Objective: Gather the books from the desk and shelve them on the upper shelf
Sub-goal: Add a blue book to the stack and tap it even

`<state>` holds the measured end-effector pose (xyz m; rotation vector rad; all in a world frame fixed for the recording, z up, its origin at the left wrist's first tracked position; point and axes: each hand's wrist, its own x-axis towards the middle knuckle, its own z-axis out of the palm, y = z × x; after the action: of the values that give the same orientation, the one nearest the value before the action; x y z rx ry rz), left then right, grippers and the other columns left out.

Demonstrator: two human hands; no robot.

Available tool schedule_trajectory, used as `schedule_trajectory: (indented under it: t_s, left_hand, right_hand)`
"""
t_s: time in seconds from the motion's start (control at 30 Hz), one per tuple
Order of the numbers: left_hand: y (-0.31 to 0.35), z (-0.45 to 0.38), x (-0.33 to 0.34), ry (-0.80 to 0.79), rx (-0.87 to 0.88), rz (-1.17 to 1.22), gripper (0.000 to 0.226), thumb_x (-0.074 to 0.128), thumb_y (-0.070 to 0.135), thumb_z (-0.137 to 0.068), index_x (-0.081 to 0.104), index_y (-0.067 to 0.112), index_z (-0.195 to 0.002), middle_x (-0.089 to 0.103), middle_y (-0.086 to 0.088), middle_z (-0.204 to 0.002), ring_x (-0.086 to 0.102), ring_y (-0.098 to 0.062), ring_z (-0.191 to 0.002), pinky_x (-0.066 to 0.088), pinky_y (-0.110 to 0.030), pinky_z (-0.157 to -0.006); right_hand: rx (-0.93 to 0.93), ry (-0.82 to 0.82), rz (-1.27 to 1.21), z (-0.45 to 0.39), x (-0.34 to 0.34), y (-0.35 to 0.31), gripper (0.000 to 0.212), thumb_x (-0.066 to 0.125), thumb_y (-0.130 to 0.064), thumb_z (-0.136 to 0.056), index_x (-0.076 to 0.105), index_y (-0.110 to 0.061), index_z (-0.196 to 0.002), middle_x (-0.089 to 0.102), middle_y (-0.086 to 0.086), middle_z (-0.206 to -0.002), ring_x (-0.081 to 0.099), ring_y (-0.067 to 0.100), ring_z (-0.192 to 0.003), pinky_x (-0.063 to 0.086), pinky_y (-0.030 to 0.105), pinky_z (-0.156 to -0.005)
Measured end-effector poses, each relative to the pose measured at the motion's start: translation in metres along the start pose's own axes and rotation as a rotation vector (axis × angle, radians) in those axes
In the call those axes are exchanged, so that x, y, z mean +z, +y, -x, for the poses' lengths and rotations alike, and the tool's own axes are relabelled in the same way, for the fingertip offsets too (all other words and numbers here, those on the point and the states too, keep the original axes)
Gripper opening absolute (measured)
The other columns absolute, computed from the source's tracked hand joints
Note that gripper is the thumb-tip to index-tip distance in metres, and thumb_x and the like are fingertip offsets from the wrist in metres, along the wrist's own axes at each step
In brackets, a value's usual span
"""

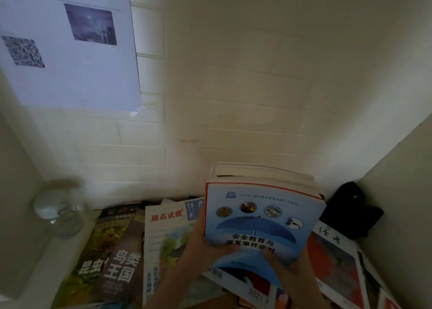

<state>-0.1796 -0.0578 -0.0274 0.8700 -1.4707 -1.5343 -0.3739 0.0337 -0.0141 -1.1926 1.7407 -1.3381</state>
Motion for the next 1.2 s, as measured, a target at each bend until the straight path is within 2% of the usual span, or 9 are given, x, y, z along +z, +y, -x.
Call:
schedule_trajectory:
  t_s: [0.07, 0.17, 0.3, 0.5, 0.63, 0.77, 0.87, 1.0, 1.2]
  left_hand:
    - [0.003, 0.003, 0.005, -0.074, 0.007, 0.029, 0.074, 0.075, -0.018, -0.068, 0.040, 0.009, -0.127, 0.055, -0.003, -0.122, 0.061, 0.007, -0.105, 0.052, -0.012, -0.080]
    - [0.004, 0.008, 0.003, -0.071, 0.081, -0.186, 0.105, 0.094, 0.009, -0.051, 0.030, 0.011, -0.134, 0.052, -0.006, -0.125, 0.067, -0.007, -0.101, 0.058, -0.024, -0.072]
    - [0.005, 0.001, 0.004, -0.096, -0.034, -0.005, 0.103, 0.081, -0.003, -0.069, 0.013, 0.013, -0.145, 0.046, 0.013, -0.132, 0.055, 0.010, -0.112, 0.052, -0.015, -0.082]
    - [-0.002, 0.003, -0.001, -0.056, -0.090, -0.036, 0.075, 0.075, -0.003, -0.076, 0.033, 0.015, -0.136, 0.054, 0.002, -0.129, 0.058, 0.004, -0.112, 0.053, -0.019, -0.086]
    - [-0.010, 0.009, 0.004, -0.025, -0.140, 0.060, 0.068, 0.070, -0.003, -0.081, 0.037, 0.025, -0.134, 0.057, 0.003, -0.128, 0.063, -0.001, -0.106, 0.055, -0.020, -0.078]
    - [-0.007, 0.007, 0.009, 0.080, -0.130, 0.086, 0.062, 0.074, -0.001, -0.077, 0.047, 0.025, -0.127, 0.062, 0.000, -0.122, 0.066, -0.004, -0.099, 0.056, -0.022, -0.074]
    - [0.015, 0.011, 0.002, 0.150, -0.118, 0.114, 0.057, 0.080, 0.011, -0.074, 0.051, 0.024, -0.122, 0.066, 0.002, -0.115, 0.069, -0.003, -0.090, 0.058, -0.024, -0.070]
    - [0.069, 0.035, -0.031, 0.309, 0.020, 0.047, 0.068, 0.085, 0.048, -0.059, 0.059, 0.028, -0.119, 0.070, 0.008, -0.110, 0.069, -0.012, -0.097, 0.060, -0.034, -0.075]
    - [0.164, 0.113, -0.100, 0.609, 0.229, -0.065, 0.047, 0.083, 0.013, -0.069, 0.063, 0.030, -0.108, 0.072, 0.020, -0.094, 0.068, 0.002, -0.086, 0.056, -0.016, -0.064]
  right_hand:
    - [0.055, 0.006, 0.009, 0.005, 0.000, 0.010, 0.091, 0.078, -0.008, -0.071, 0.029, -0.024, -0.146, 0.048, -0.003, -0.141, 0.053, 0.010, -0.125, 0.051, 0.038, -0.099]
    - [0.138, 0.069, -0.080, 0.010, -0.003, 0.011, 0.080, 0.080, -0.015, -0.066, 0.042, -0.030, -0.135, 0.048, 0.004, -0.144, 0.049, 0.028, -0.129, 0.043, 0.053, -0.105]
    - [0.019, 0.055, -0.084, 0.009, -0.008, -0.004, 0.076, 0.082, -0.031, -0.066, 0.041, -0.041, -0.130, 0.058, -0.020, -0.128, 0.060, -0.002, -0.110, 0.055, 0.032, -0.090]
    - [-0.007, 0.029, 0.007, 0.009, -0.005, -0.008, 0.092, 0.074, -0.024, -0.075, 0.023, -0.031, -0.150, 0.045, -0.011, -0.146, 0.051, 0.010, -0.129, 0.050, 0.043, -0.100]
    - [0.088, -0.019, 0.033, 0.015, -0.011, 0.017, 0.116, 0.083, -0.052, -0.063, 0.011, -0.032, -0.152, 0.037, -0.007, -0.151, 0.045, 0.013, -0.134, 0.048, 0.045, -0.103]
    - [0.086, 0.005, 0.056, 0.013, -0.003, 0.008, 0.086, 0.076, -0.010, -0.077, 0.024, -0.023, -0.145, 0.052, -0.008, -0.131, 0.059, -0.008, -0.109, 0.056, 0.016, -0.077]
    - [0.051, -0.029, 0.043, 0.011, -0.004, -0.020, 0.069, 0.069, 0.005, -0.080, 0.039, -0.024, -0.135, 0.057, -0.011, -0.122, 0.063, -0.011, -0.096, 0.055, 0.014, -0.069]
    - [-0.063, -0.117, 0.065, 0.018, 0.010, -0.082, 0.063, 0.074, -0.015, -0.076, 0.047, -0.029, -0.131, 0.064, -0.010, -0.122, 0.065, 0.009, -0.107, 0.059, 0.031, -0.080]
    - [-0.361, -0.346, 0.043, 0.045, 0.069, -0.200, 0.085, 0.073, -0.046, -0.078, 0.029, -0.025, -0.148, 0.055, -0.014, -0.136, 0.056, 0.008, -0.122, 0.054, 0.030, -0.092]
